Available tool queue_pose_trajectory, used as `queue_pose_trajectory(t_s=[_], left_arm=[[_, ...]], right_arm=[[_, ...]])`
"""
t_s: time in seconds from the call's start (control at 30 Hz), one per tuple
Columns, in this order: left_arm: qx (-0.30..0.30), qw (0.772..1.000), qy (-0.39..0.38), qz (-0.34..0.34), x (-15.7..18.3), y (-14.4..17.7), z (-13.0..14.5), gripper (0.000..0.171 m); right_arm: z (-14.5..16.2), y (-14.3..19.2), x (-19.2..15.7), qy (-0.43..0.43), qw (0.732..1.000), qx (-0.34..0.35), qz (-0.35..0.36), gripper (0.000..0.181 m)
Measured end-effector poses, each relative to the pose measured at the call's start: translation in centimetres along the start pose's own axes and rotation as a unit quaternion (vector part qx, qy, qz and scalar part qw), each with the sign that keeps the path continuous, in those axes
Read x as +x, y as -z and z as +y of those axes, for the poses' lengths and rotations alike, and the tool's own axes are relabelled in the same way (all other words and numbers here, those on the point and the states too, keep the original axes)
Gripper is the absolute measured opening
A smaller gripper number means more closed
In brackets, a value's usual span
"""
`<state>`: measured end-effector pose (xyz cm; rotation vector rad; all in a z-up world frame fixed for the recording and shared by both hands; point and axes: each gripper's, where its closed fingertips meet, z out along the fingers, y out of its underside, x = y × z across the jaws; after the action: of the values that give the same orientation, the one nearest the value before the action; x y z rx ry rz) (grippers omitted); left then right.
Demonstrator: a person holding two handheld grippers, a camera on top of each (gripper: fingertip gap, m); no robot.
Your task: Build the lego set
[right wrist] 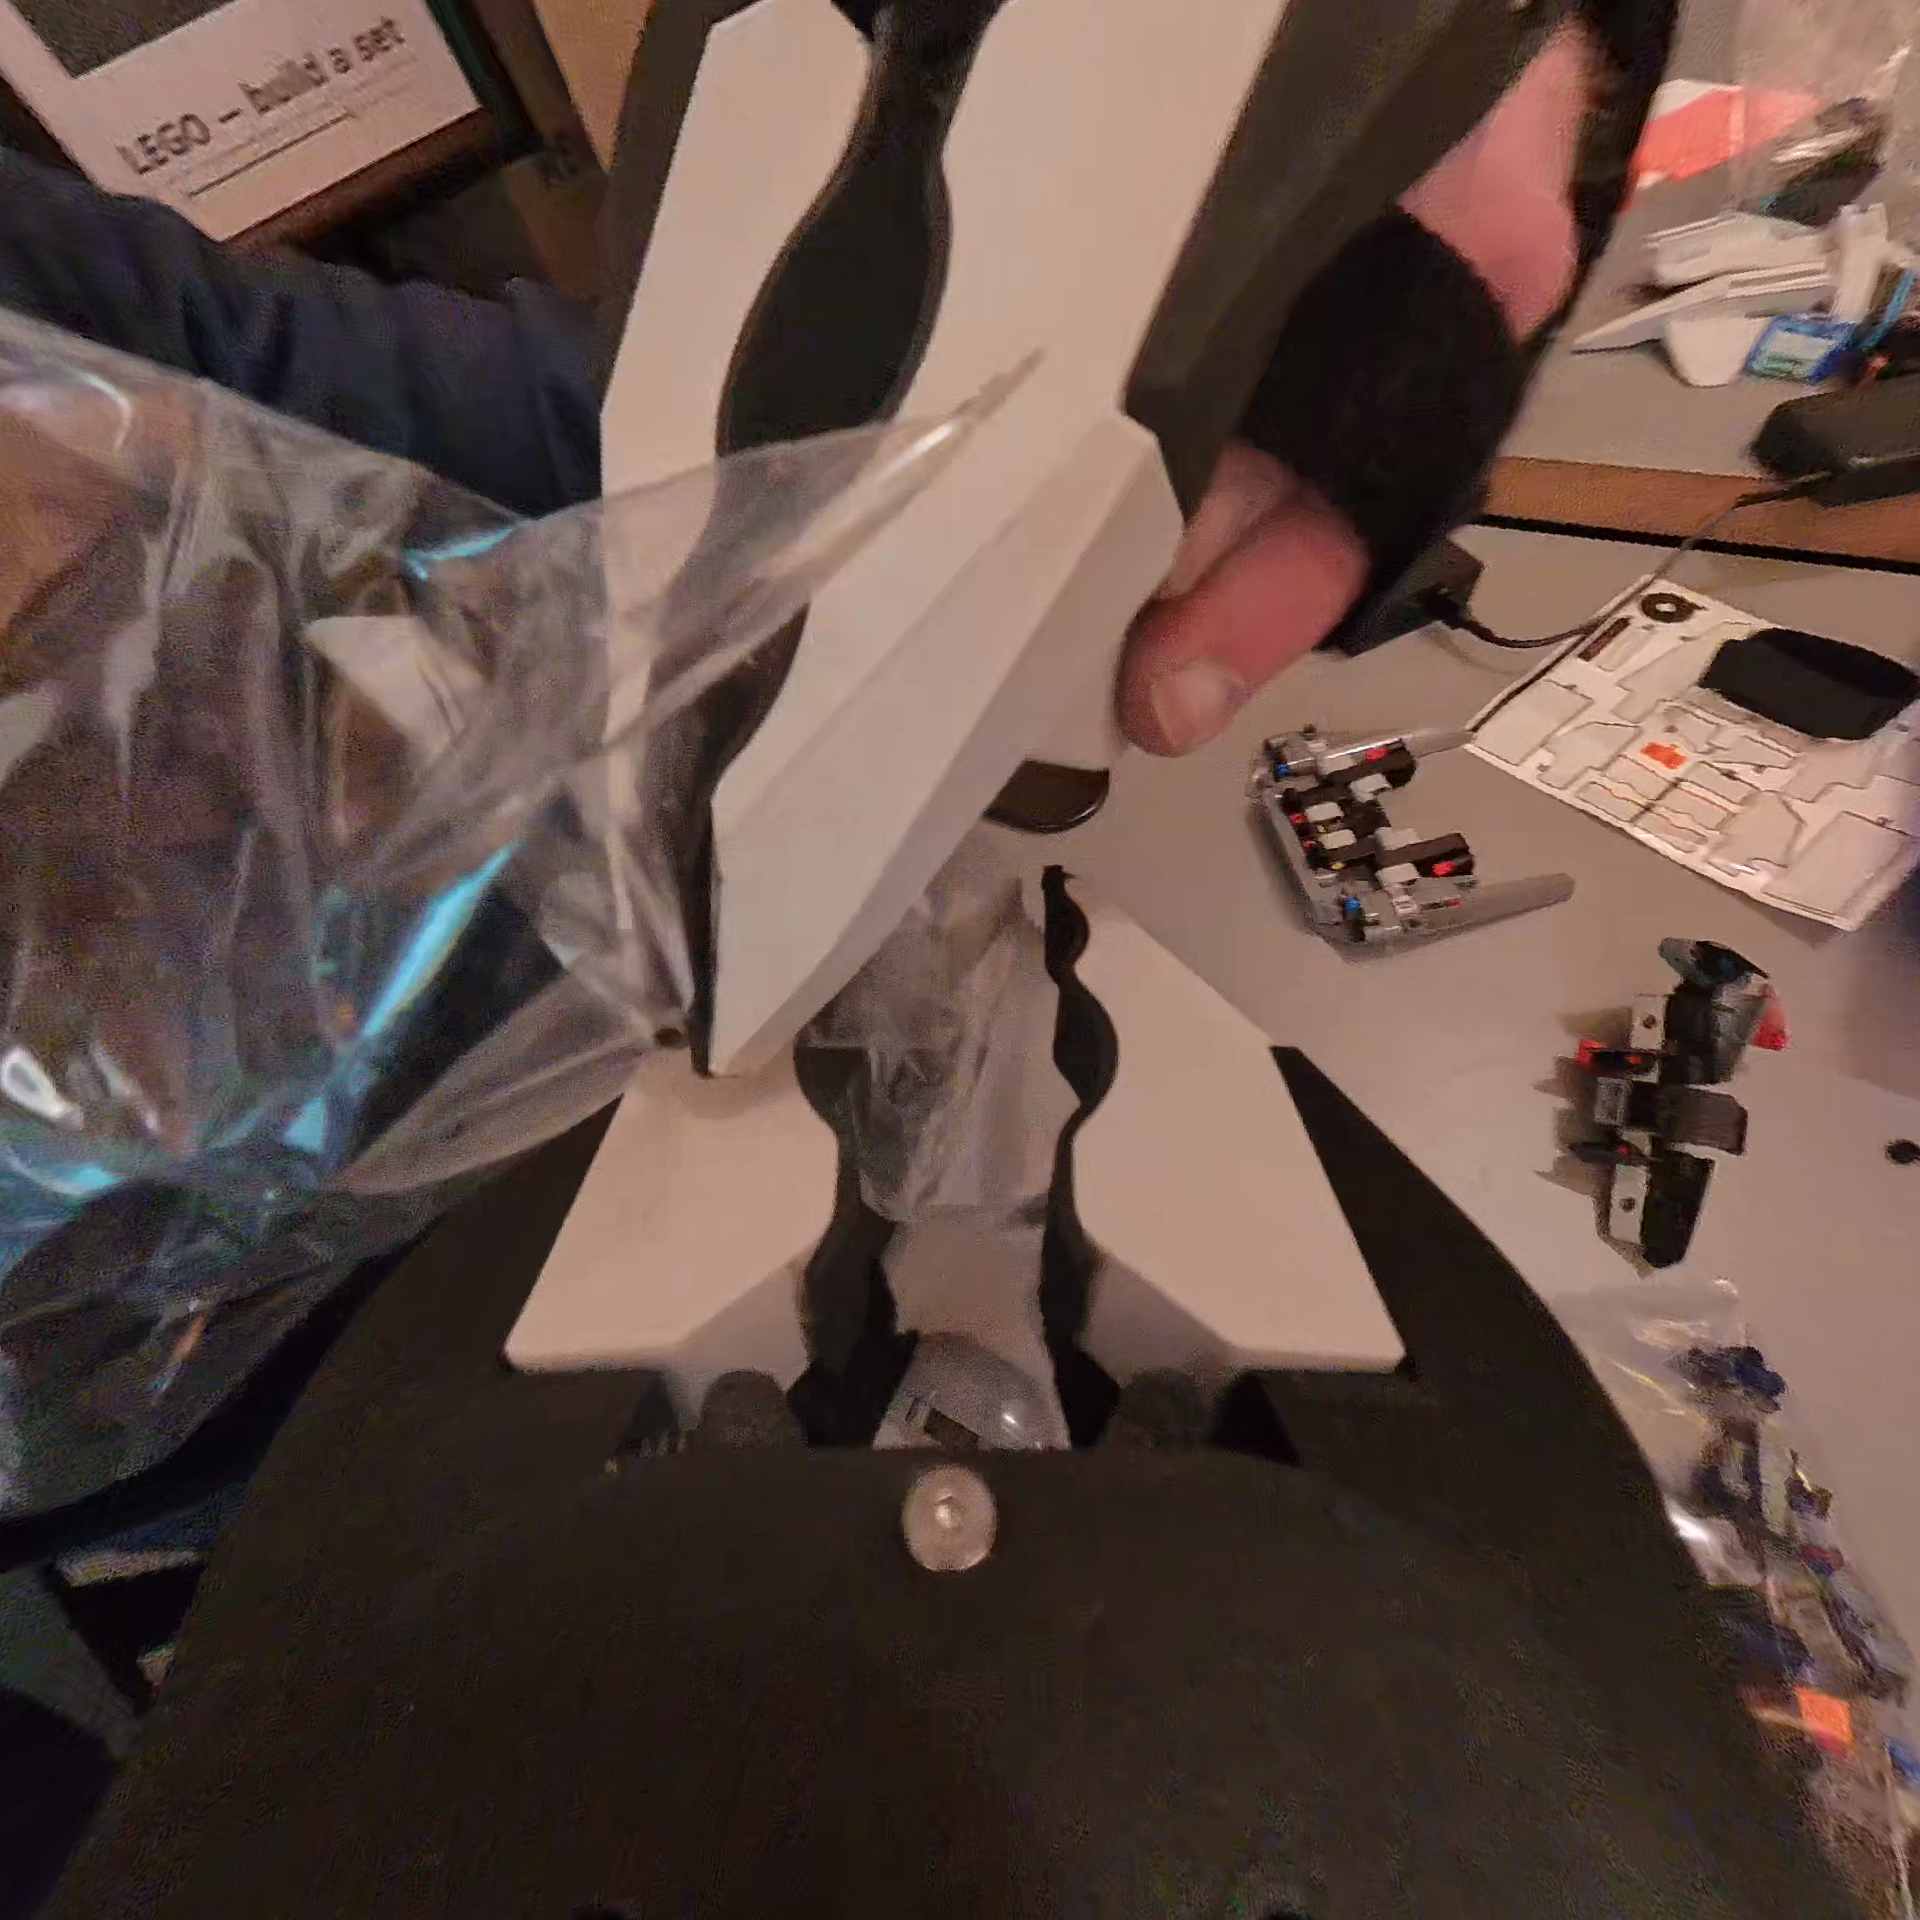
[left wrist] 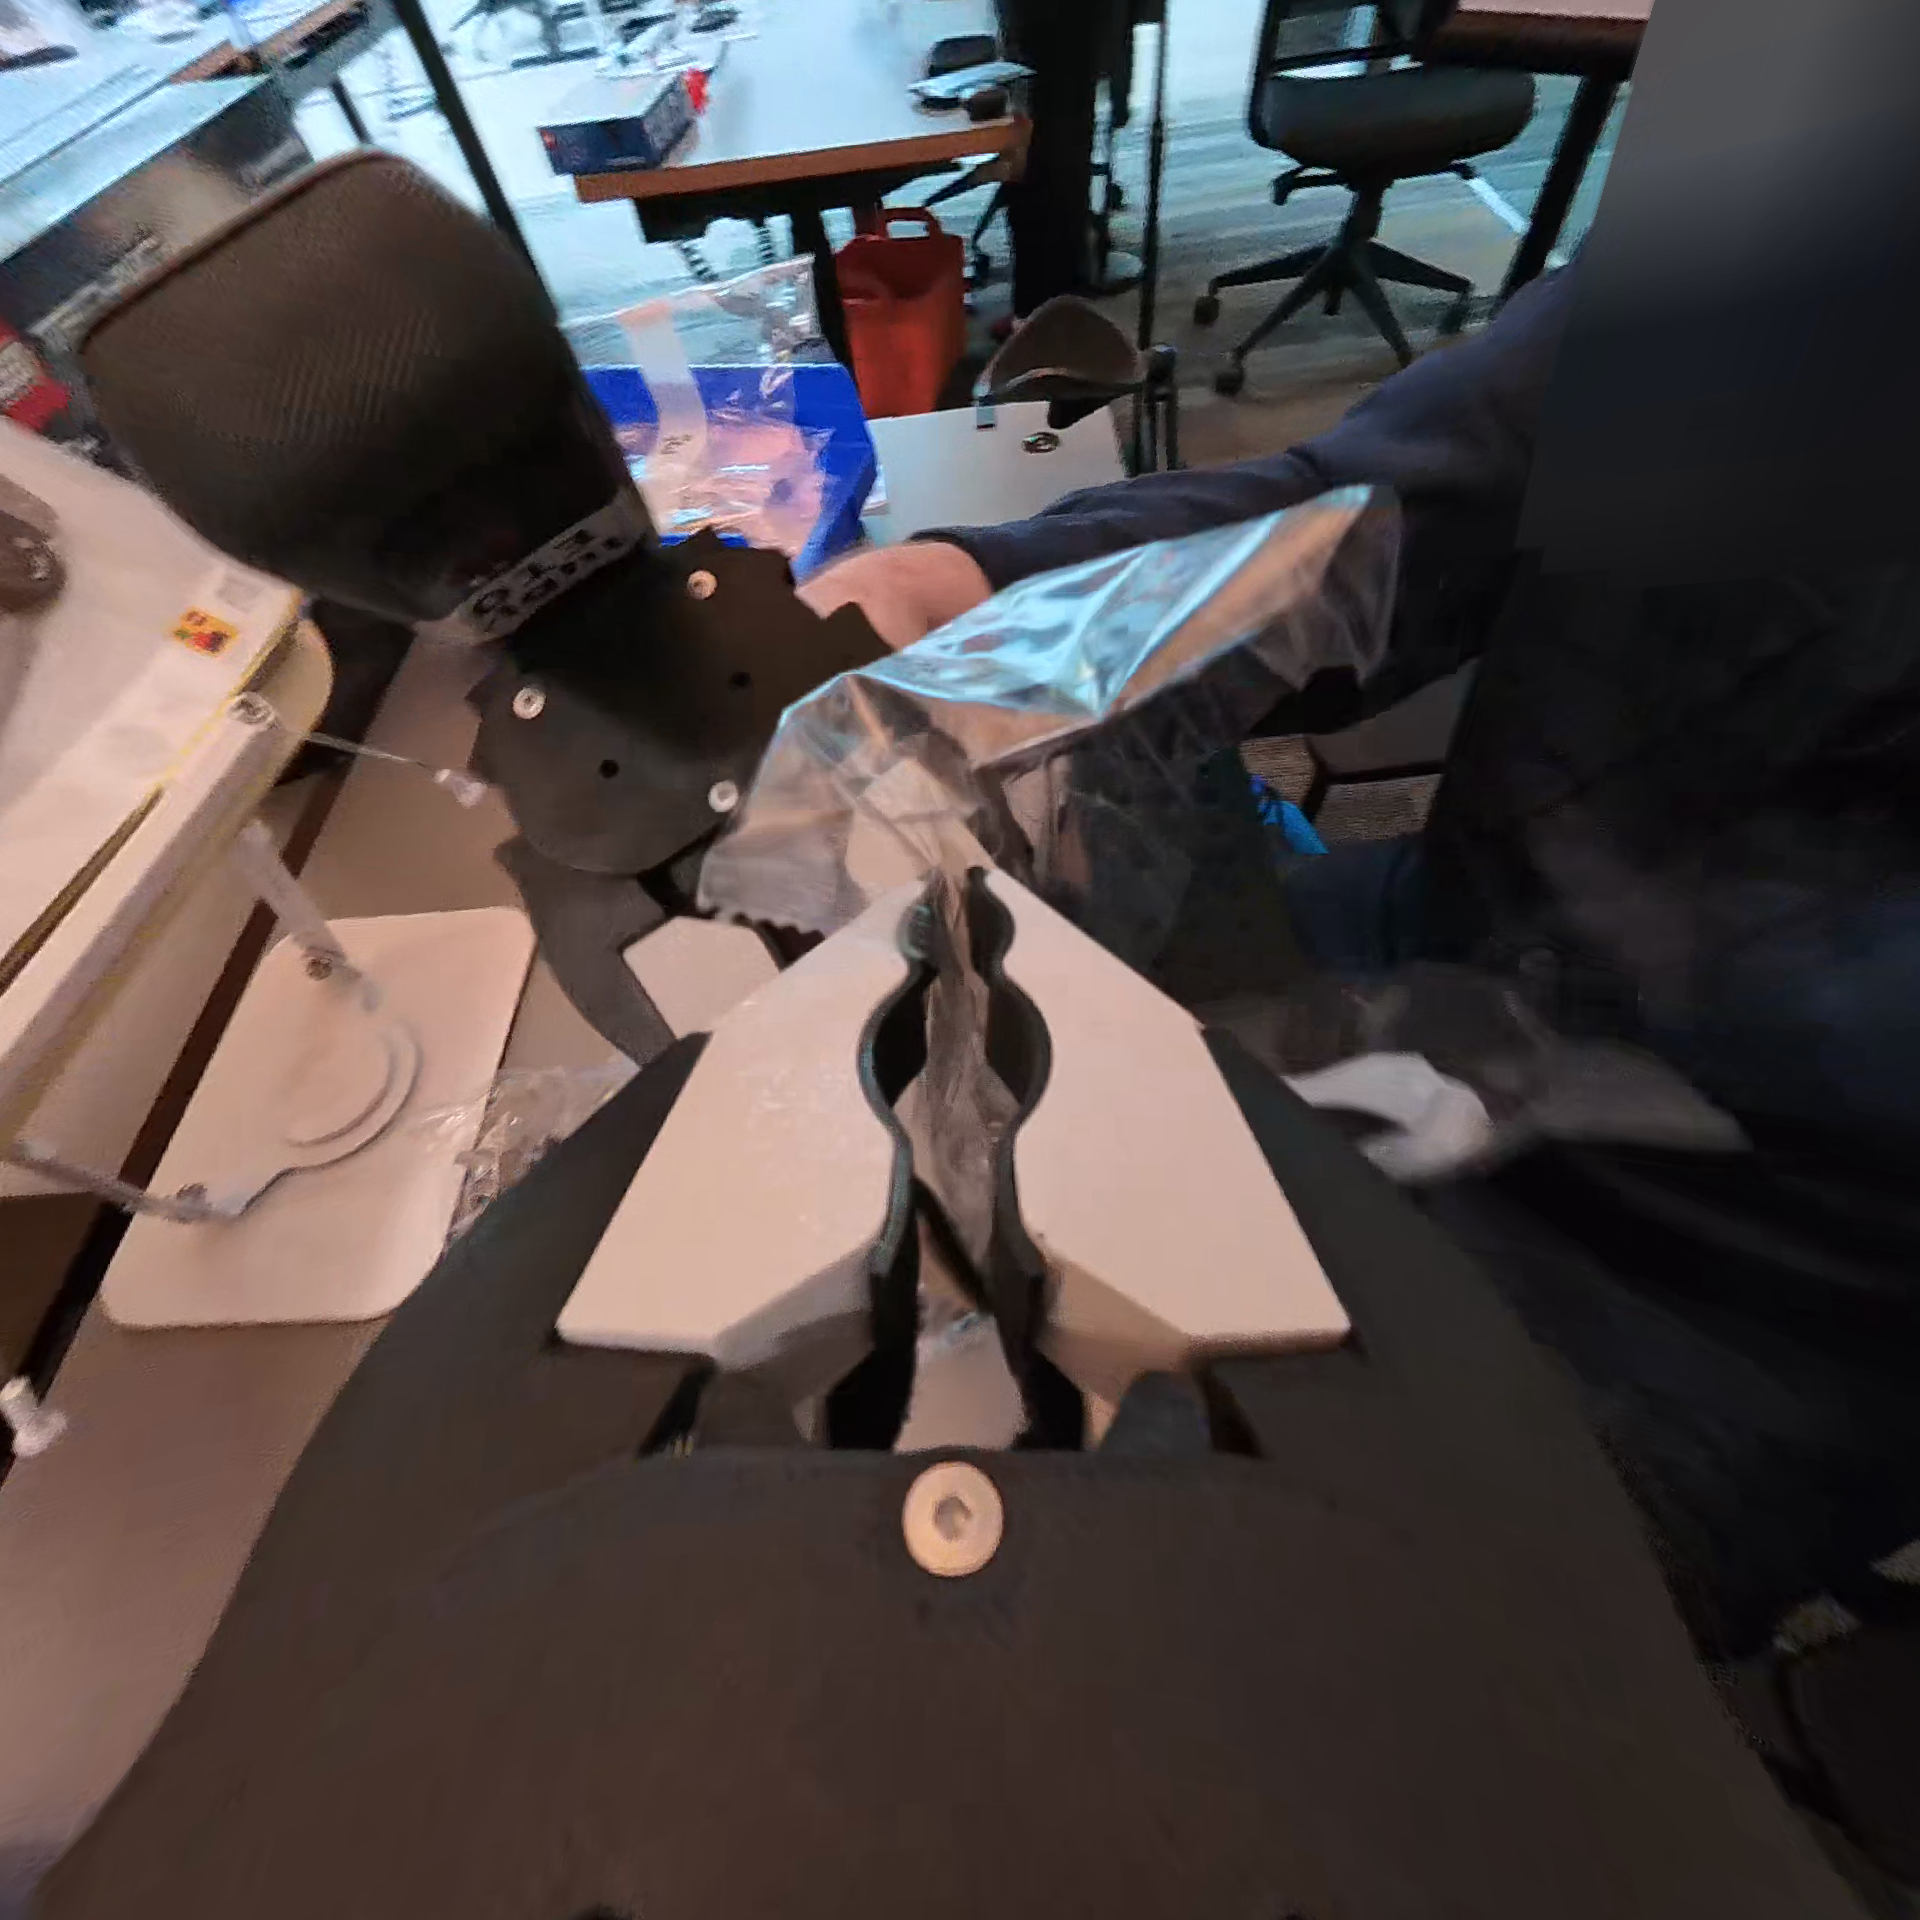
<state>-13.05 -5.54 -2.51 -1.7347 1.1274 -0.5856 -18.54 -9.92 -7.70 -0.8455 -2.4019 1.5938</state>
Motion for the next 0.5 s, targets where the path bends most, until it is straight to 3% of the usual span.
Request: queue_pose_trajectory(t_s=[0.07,0.2,0.4,0.5], left_arm=[[0.002,0.999,0.008,-0.042,-1.0,0.9,-0.1,0.0],[0.004,0.985,0.014,-0.17,-3.8,4.1,-0.1,0.0],[0.009,0.96,0.029,-0.277,-5.3,7.5,1.2,0.0],[0.007,0.952,0.042,-0.303,-5.6,7.5,2.7,0.0]], right_arm=[[-0.4,0.9,1.3,-0.019,0.999,0.021,0.034,0.052],[-0.4,4.5,4.0,-0.058,0.988,0.055,0.129,0.077],[3.9,10.4,3.5,-0.067,0.962,0.004,0.263,0.073],[7.7,11.9,1.7,-0.086,0.954,-0.045,0.285,0.064]])
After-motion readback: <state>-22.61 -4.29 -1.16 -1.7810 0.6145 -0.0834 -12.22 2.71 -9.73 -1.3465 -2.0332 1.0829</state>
